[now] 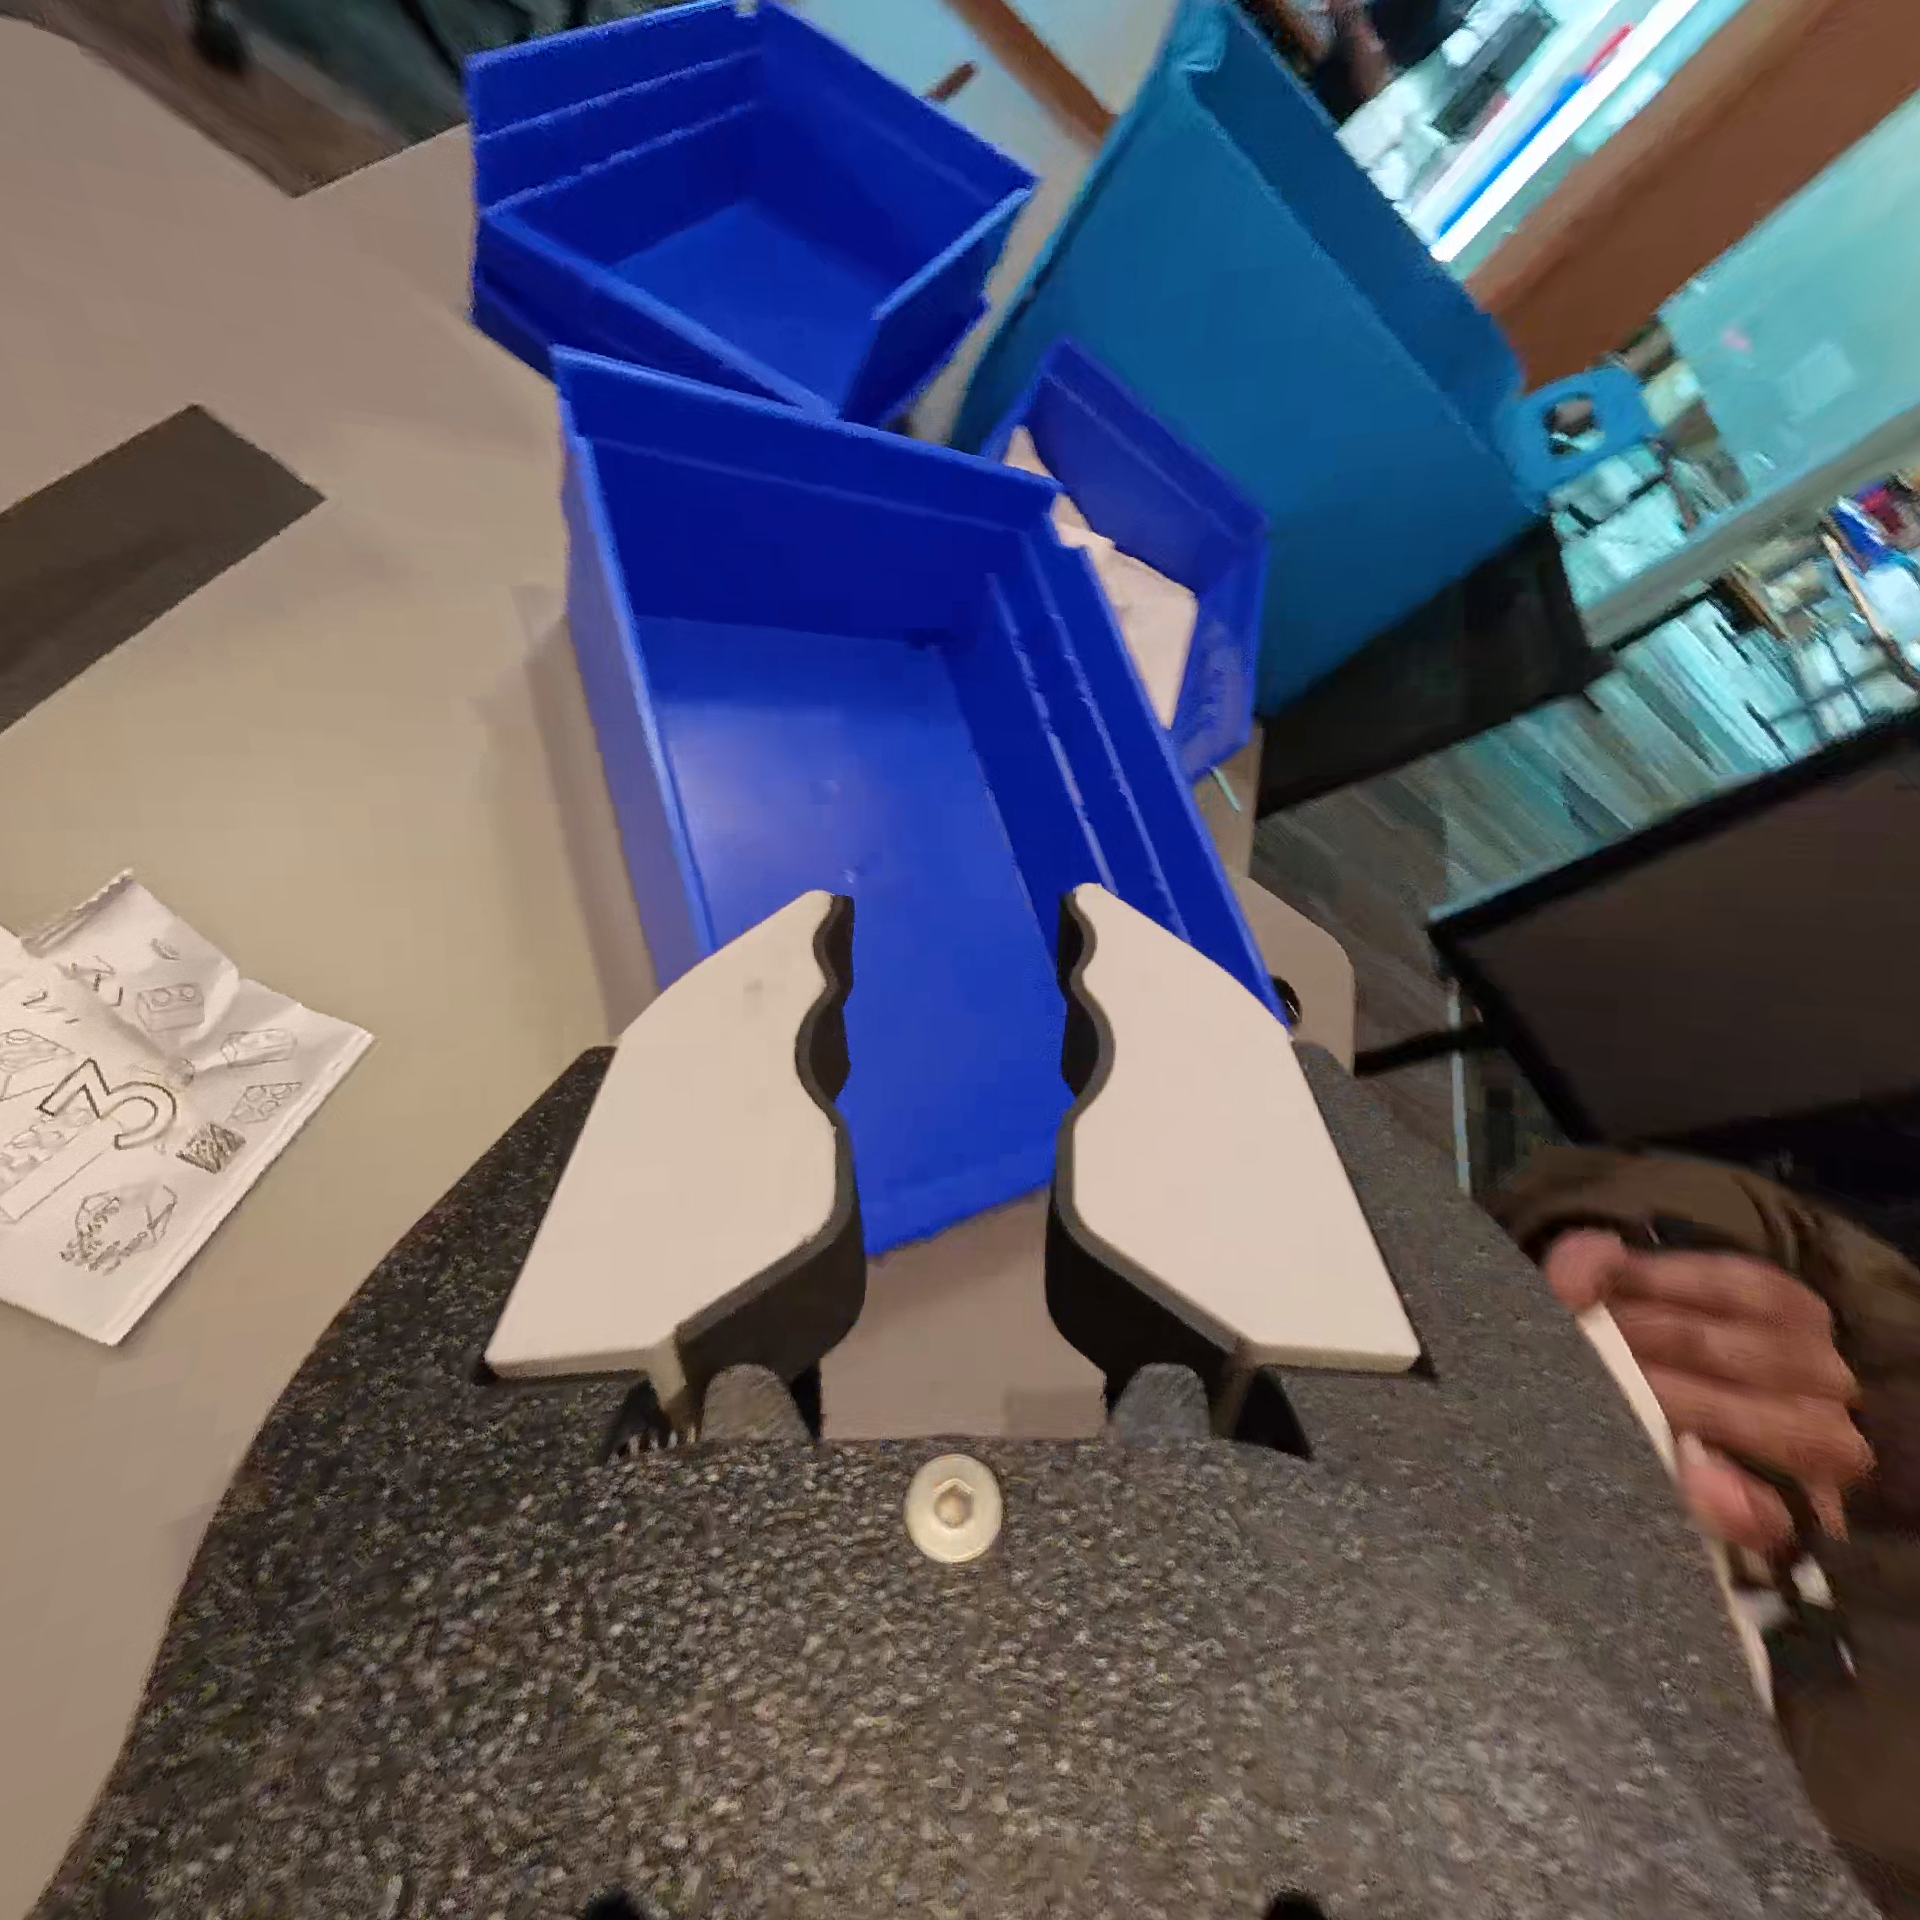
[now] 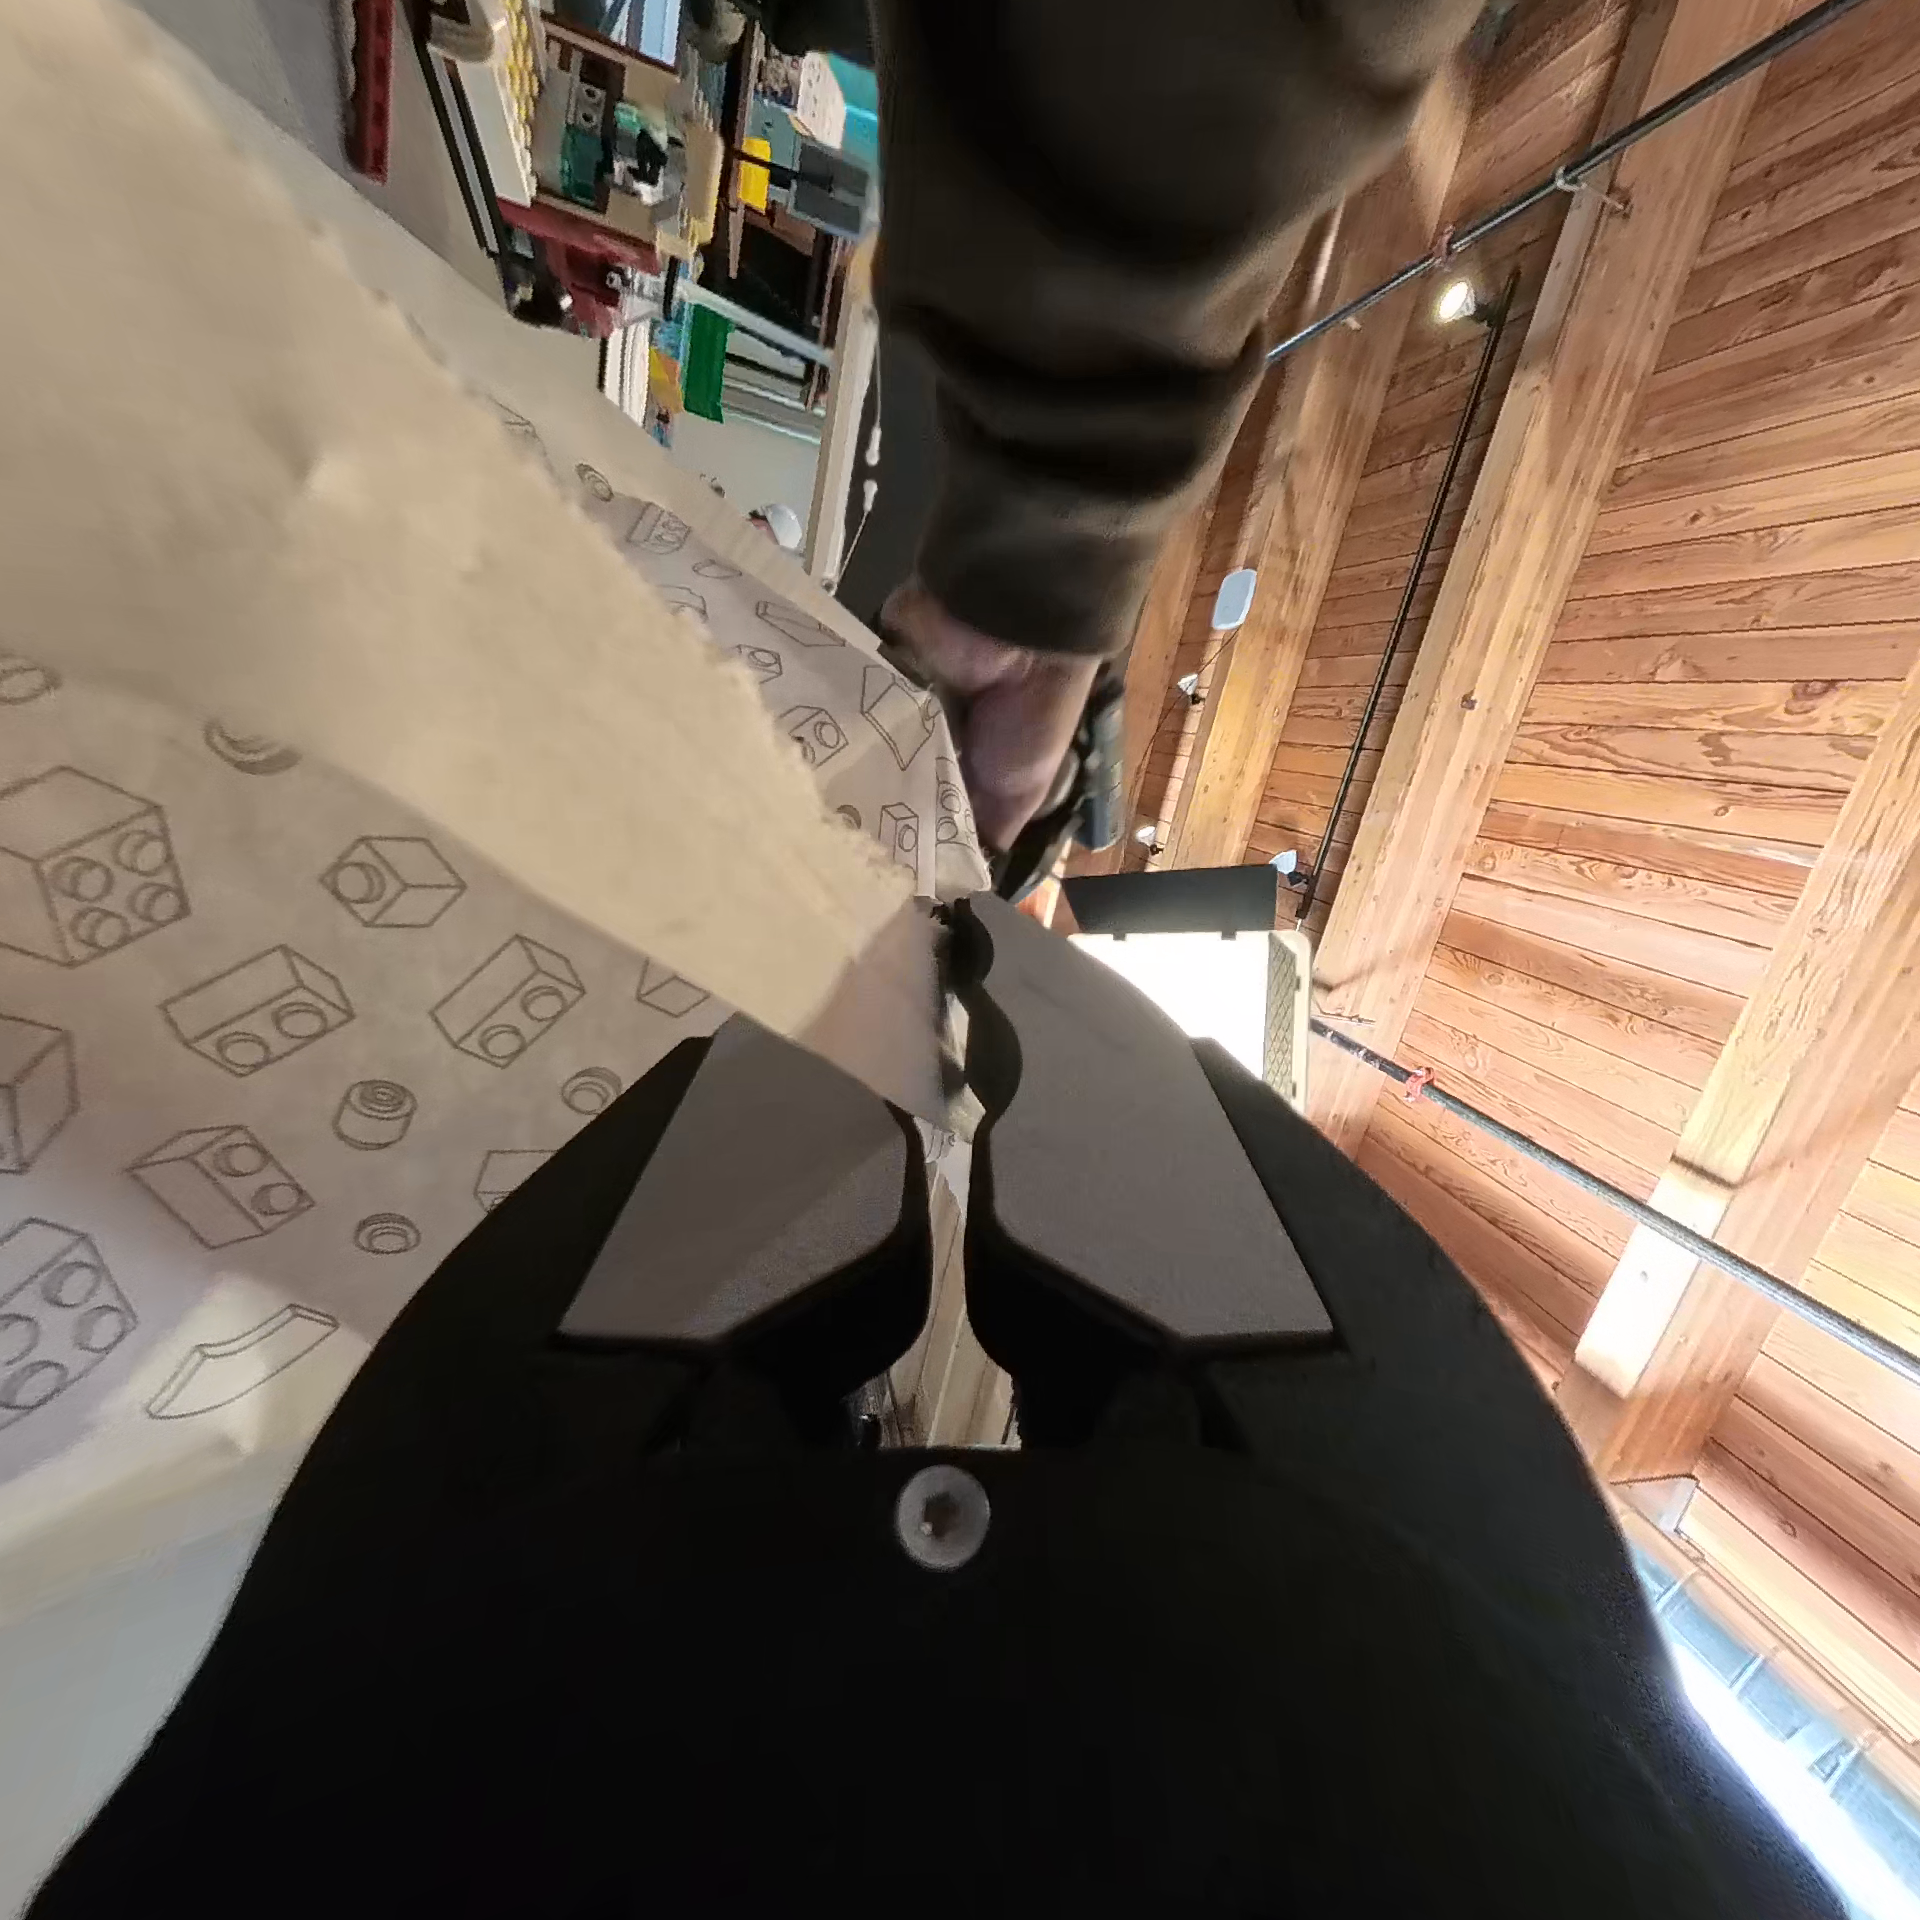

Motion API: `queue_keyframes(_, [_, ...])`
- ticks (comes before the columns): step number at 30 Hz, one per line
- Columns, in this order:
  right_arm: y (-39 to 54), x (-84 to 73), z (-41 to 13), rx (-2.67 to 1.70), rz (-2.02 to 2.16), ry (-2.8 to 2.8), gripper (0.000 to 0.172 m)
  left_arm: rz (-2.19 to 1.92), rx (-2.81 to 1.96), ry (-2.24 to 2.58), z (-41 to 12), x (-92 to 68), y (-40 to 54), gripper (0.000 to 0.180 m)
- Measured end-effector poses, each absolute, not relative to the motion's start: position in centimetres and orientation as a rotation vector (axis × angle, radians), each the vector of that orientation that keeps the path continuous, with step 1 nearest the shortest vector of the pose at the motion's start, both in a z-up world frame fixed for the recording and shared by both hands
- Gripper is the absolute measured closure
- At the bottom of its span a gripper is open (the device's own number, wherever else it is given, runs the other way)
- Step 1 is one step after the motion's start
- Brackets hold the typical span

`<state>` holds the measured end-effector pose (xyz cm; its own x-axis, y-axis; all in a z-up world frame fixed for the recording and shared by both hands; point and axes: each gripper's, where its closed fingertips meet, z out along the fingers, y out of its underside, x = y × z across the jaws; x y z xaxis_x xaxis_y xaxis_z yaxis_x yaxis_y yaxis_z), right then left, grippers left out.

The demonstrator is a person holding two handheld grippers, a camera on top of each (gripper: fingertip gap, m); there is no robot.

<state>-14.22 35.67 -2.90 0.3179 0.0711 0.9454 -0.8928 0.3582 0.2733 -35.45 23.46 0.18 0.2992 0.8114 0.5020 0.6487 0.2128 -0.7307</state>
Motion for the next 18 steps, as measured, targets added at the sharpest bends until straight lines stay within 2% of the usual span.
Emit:
queue_keyframes(4, [35.0, -13.2, -2.1, 1.01, 0.823, -1.012, 0.172, 0.096, -1.606, -1.171, 1.4, -25.2, 24.2, 0.14])
queue_keyframes(12, [31.8, -8.5, -0.9, 1.095, 0.926, -0.908, 0.172, 0.098, -1.55, -1.099, -2.7, -8.1, 20.6, 0.119])
queue_keyframes(18, [28.1, -4.3, -0.8, 1.168, 0.996, -0.842, 0.172, 0.091, -1.422, -1.09, -5.5, -2.4, 19.6, 0.116])
